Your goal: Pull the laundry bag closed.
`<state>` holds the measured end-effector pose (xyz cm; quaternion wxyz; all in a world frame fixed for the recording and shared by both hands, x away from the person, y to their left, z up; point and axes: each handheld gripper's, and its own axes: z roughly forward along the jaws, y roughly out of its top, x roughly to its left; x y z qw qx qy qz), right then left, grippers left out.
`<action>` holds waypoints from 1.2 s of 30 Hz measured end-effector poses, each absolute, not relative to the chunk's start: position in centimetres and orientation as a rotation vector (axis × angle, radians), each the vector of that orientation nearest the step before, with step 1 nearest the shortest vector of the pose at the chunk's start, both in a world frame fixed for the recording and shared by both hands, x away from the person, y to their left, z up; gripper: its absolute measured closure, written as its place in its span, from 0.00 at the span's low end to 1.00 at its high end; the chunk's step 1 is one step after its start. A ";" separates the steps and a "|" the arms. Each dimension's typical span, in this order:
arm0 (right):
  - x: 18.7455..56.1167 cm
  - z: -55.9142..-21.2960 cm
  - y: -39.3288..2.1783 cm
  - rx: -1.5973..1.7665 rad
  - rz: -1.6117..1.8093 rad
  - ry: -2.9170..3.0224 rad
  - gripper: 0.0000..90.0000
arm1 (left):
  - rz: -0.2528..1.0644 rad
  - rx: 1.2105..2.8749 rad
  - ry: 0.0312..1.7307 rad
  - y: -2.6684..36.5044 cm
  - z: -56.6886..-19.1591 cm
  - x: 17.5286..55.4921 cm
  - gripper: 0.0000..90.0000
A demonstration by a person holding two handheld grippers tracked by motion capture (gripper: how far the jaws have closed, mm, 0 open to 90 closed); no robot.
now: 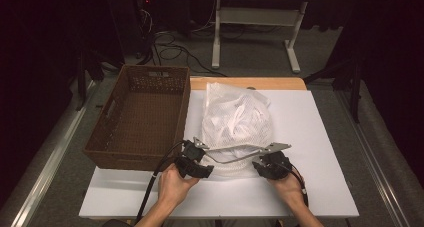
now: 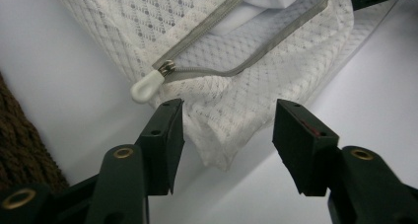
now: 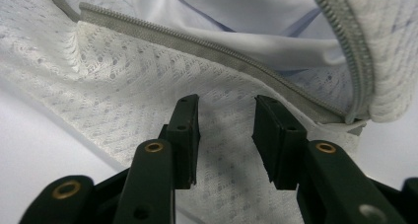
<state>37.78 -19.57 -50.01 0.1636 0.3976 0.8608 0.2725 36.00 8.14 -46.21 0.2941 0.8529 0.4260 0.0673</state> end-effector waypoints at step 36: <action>37.3 -50.2 -19.5 1.126 0.767 2.442 0.72 | 0.273 2.187 1.249 8.2 -47.6 37.5 0.51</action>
